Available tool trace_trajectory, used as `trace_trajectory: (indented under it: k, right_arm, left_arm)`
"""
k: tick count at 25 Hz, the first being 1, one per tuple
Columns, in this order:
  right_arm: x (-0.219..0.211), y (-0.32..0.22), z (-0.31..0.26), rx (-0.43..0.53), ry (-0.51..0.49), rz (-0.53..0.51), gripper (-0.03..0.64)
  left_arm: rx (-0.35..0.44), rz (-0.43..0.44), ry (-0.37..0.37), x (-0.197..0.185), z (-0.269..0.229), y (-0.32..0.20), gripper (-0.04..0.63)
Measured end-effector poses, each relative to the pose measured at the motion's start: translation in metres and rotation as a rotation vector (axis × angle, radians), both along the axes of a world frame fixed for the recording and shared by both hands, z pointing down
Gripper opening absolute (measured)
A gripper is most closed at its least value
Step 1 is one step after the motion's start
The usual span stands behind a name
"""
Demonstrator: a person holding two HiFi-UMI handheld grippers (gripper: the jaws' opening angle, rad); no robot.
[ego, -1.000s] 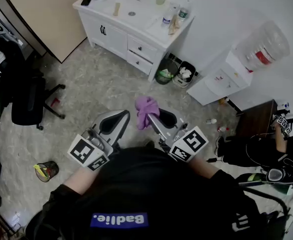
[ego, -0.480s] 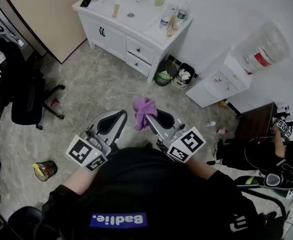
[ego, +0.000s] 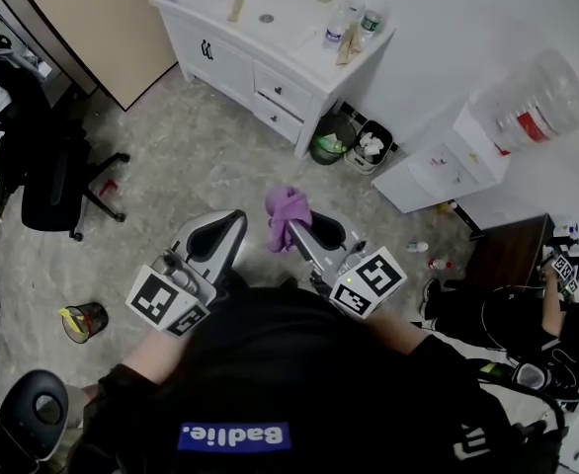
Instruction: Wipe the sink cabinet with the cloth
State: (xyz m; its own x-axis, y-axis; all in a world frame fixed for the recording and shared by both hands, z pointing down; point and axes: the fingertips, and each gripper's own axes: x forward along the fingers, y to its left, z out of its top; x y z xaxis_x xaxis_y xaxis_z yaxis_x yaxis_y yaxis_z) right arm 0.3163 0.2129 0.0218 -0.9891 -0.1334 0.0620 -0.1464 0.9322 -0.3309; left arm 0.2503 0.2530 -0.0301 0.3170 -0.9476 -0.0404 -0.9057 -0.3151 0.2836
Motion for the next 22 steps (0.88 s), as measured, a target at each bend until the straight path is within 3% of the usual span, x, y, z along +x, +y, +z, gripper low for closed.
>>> trace_trajectory:
  k: [8, 17, 22]
  right_arm:
    - [-0.072, -0.050, 0.013, 0.015, 0.036, 0.047, 0.060]
    - [-0.248, -0.149, 0.049, -0.048, 0.100, 0.192, 0.060]
    - [-0.308, -0.195, 0.088, -0.060, 0.150, 0.263, 0.060]
  left_arm:
    - [0.032, 0.027, 0.021, -0.077, 0.011, -0.055, 0.000]
    - [0.072, 0.148, -0.030, -0.247, 0.035, -0.157, 0.000]
    - [0.029, 0.212, -0.040, -0.312, 0.074, -0.197, 0.000]
